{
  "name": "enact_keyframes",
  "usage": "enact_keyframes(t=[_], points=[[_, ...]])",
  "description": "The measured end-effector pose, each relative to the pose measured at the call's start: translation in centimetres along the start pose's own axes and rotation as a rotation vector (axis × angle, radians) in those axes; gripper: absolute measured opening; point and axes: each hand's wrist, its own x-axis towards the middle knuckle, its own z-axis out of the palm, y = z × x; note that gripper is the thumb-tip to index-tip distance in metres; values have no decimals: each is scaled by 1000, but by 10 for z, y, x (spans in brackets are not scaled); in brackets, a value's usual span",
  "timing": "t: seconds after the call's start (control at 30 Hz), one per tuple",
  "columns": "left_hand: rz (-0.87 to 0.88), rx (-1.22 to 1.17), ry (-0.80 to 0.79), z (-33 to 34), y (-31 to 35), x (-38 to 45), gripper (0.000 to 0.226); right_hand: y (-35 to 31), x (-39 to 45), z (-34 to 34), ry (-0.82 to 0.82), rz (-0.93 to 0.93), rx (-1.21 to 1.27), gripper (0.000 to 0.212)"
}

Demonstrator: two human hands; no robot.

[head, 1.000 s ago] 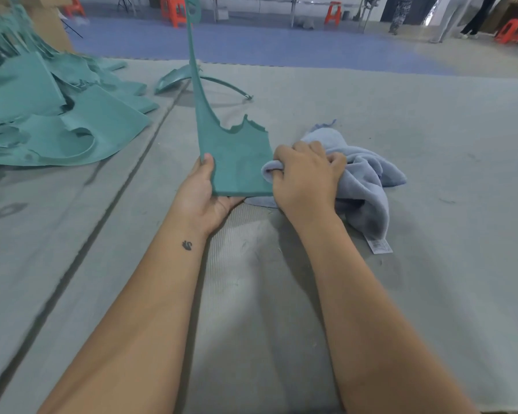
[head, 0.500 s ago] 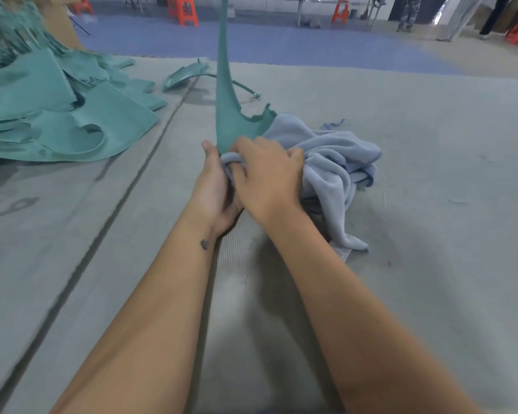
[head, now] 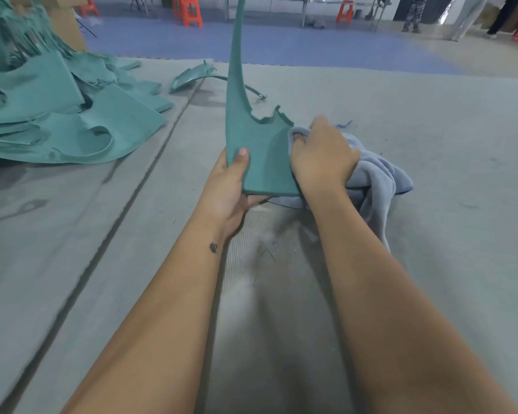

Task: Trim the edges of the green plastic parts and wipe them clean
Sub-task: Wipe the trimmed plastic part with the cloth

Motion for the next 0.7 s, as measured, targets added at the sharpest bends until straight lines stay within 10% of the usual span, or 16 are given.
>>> enact_keyframes(t=[0.2,0.4,0.53,0.7], points=[[-96,-161,58,-7,5,2,26,-4,-26,5,-10,-212,-100,9],[-139,-201,106,-4,8,0,39,2,-32,-18,172,-174,436,12],[-103,-300,5,-1,9,-5,61,-1,-34,-27,-16,-117,747,19],[-158,-428,-108,-2,13,-7,49,-11,-40,-28,-154,-375,557,10]])
